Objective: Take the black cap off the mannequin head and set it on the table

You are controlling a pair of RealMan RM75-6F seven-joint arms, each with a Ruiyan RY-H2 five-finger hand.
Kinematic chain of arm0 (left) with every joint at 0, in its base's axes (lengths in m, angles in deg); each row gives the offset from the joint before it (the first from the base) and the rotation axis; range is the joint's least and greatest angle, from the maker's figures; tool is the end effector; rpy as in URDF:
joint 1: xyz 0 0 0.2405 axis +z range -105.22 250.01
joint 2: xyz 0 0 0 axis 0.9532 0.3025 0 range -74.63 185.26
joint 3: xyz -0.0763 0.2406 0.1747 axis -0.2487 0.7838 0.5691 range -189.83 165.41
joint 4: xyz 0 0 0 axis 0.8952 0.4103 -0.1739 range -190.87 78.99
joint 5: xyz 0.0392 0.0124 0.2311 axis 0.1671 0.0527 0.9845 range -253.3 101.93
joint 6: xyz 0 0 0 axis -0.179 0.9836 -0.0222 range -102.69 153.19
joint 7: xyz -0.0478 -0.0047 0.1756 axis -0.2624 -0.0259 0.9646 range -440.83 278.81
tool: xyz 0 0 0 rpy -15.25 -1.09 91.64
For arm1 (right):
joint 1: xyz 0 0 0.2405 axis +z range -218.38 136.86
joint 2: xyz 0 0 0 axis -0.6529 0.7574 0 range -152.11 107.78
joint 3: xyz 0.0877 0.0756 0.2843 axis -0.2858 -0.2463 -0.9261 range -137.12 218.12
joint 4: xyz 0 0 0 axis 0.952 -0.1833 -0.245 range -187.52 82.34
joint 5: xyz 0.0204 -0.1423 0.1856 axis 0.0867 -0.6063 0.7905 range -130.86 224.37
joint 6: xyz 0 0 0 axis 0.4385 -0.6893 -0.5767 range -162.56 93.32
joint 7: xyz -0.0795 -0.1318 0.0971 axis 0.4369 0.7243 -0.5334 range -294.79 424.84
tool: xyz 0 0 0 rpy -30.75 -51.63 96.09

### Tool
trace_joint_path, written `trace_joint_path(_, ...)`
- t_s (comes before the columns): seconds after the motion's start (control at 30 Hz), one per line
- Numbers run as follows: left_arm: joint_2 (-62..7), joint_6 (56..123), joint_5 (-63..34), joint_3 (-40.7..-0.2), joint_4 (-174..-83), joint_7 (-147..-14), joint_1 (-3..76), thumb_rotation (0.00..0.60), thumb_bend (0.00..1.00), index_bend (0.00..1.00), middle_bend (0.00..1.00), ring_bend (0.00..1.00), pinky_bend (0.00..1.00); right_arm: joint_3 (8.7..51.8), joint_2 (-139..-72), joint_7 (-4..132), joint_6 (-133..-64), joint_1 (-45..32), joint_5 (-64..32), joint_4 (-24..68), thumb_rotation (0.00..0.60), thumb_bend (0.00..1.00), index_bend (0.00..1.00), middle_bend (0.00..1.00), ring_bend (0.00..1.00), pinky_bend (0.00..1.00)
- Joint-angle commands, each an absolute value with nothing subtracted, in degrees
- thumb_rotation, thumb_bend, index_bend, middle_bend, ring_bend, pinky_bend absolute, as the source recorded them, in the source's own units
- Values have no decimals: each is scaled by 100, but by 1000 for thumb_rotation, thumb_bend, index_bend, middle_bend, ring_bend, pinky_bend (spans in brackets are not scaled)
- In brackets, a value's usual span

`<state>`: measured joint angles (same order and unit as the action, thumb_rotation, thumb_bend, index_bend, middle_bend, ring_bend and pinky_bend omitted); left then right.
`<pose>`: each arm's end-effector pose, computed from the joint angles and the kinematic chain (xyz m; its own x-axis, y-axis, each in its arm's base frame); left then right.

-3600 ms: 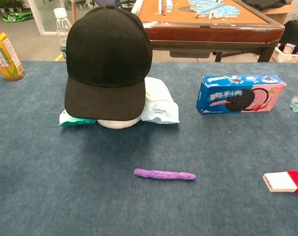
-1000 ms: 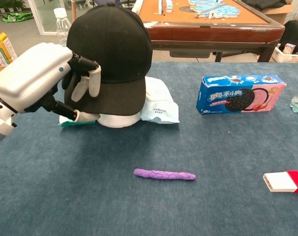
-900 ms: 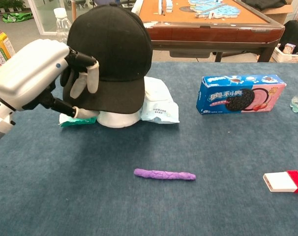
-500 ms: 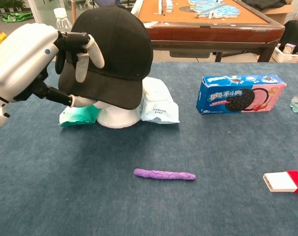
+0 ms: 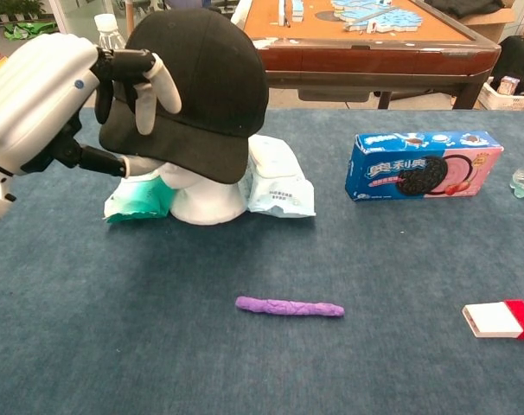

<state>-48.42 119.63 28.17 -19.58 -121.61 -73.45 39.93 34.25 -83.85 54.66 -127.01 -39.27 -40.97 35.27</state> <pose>-0.1457 0.3332 -0.0337 0.1336 -0.3386 0.9314 0.6992 -0.6339 -0.3307 -0.3762 -0.2152 0.2125 0.3353 0.1643 0.9277 -0.9399 -0.0087 0.3412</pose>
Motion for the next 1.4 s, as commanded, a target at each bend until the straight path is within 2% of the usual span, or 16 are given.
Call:
trace_joint_path(0.03, -4832, 11987, 2812, -1963, -12170, -7365, 3988, 600, 291, 504, 622, 503, 628, 3426, -8385, 5467, -12697, -3926, -4096, 3526, 600, 464, 545, 476, 463, 598)
trace_joint_path(0.37, -4831, 12052, 2834, -1915, -12135, -7387, 3986, 600, 441, 558, 622, 503, 627, 3425, -8384, 5487, -12671, -3917, -4084, 3533, 600, 464, 545, 476, 463, 598)
trace_joint_path(0.73, -4773, 12091, 2935, -1922, -12072, -7255, 3898, 600, 447, 626, 622, 503, 627, 3421, -8381, 5477, -12669, -3916, -4078, 3532, 600, 463, 545, 476, 463, 598)
trace_joint_path(1.4, -4305, 12202, 3081, -2171, -12567, -6687, 3738, 600, 449, 637, 622, 503, 627, 3424, -8396, 5534, -12654, -3908, -4075, 3544, 600, 463, 545, 476, 463, 598)
